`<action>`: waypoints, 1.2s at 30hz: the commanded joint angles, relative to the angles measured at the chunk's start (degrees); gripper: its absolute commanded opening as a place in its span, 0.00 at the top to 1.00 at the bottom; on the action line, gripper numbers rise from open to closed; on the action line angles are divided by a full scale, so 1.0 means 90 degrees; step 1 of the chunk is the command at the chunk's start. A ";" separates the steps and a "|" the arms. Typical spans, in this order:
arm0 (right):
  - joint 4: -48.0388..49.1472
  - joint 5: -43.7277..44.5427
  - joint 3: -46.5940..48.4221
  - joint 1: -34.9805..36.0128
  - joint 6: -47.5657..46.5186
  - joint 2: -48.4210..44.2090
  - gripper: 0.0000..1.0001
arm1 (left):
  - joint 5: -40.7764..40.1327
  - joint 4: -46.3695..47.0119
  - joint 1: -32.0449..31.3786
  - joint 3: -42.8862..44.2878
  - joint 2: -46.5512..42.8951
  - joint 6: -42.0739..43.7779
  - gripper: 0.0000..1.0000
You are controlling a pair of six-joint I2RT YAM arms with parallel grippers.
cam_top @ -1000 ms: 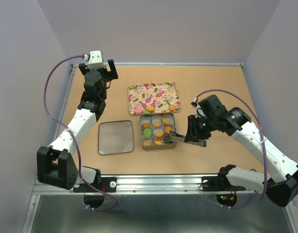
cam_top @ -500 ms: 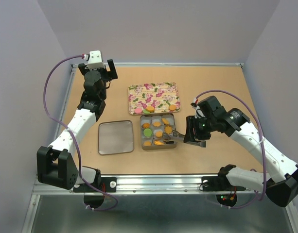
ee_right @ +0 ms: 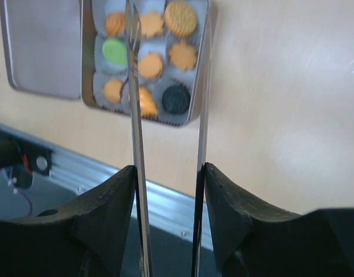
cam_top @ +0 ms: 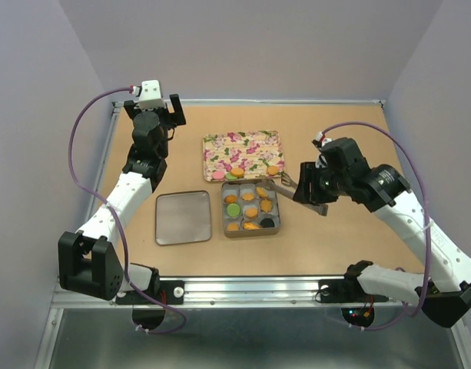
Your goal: Pack the cookies
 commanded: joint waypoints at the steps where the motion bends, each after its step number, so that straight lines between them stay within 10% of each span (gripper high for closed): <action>1: 0.0685 0.2040 0.0561 -0.0023 0.0221 0.0225 0.44 | -0.0100 0.0290 -0.0037 0.0000 -0.0077 0.0102 0.01; 9: 0.2157 0.3677 -0.0073 -0.0490 0.0622 0.1475 0.44 | -0.0090 0.0290 -0.0047 -0.0010 -0.0077 0.0063 0.01; 23: 0.4582 0.2369 -0.2230 -0.1400 0.0573 0.2745 0.45 | -0.0198 0.0319 -0.0047 -0.0030 -0.0048 0.0102 0.01; 36: 0.4856 0.2232 -0.2788 -0.1468 0.0612 0.3156 0.00 | -0.0208 0.0319 -0.0047 -0.0030 0.0050 0.0131 0.01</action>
